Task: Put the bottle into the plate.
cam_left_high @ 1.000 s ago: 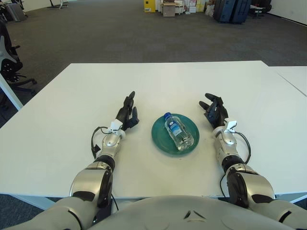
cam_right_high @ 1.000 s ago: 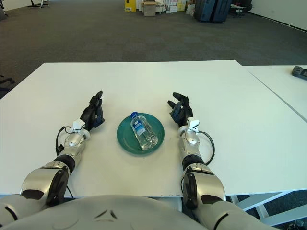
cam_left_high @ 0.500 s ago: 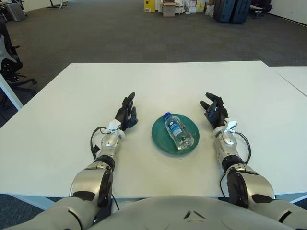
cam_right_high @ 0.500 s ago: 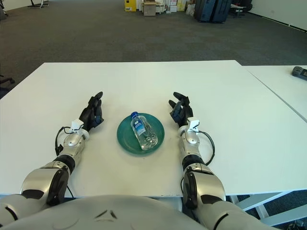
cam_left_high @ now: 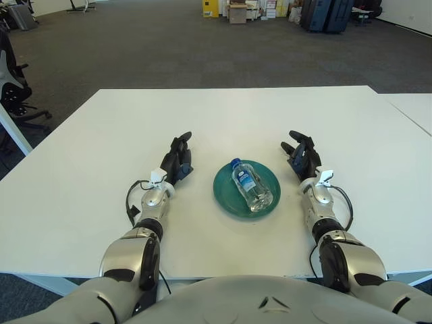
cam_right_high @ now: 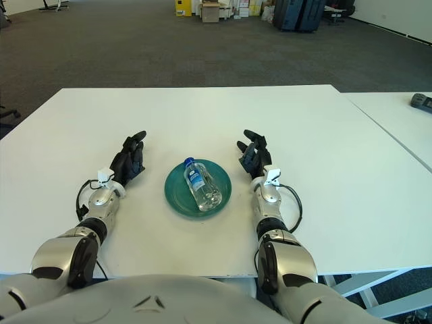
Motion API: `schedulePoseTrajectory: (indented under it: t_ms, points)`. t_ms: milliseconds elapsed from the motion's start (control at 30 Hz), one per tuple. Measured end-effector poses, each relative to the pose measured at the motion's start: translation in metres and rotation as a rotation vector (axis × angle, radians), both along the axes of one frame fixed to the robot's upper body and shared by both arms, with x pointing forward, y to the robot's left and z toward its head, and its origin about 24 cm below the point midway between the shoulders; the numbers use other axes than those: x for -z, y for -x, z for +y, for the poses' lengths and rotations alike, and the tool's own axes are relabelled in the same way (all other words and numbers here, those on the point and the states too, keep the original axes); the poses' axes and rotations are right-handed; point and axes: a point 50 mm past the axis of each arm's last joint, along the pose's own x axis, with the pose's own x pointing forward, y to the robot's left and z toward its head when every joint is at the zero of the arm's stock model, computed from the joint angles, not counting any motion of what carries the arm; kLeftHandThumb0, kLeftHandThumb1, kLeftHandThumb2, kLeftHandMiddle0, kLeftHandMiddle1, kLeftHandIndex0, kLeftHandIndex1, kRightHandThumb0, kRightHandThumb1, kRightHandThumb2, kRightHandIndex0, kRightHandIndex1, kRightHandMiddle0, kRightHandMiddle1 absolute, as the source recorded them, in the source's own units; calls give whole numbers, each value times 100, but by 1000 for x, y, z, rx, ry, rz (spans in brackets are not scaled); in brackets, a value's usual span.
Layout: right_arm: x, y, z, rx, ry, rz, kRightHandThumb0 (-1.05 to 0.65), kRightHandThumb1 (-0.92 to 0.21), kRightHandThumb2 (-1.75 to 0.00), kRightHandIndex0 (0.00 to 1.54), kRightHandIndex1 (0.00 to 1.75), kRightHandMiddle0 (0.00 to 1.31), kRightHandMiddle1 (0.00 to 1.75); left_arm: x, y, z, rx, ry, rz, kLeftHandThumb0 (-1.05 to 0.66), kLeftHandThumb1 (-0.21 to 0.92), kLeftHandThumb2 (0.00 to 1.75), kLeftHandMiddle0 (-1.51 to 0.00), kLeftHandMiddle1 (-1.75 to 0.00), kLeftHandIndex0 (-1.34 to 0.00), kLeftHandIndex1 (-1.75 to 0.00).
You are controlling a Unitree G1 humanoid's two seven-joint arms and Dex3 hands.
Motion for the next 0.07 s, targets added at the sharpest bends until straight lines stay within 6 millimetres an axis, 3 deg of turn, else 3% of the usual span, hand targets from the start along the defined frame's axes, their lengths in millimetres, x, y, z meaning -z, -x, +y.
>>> schedulePoseTrajectory:
  t_ms: [67]
  points:
    - [0,0,0,-1,-2,0,-89,-92,-103,38,37,0,88,0,0,0,2,12,1,-85,92,71,-34,-6,0,-83]
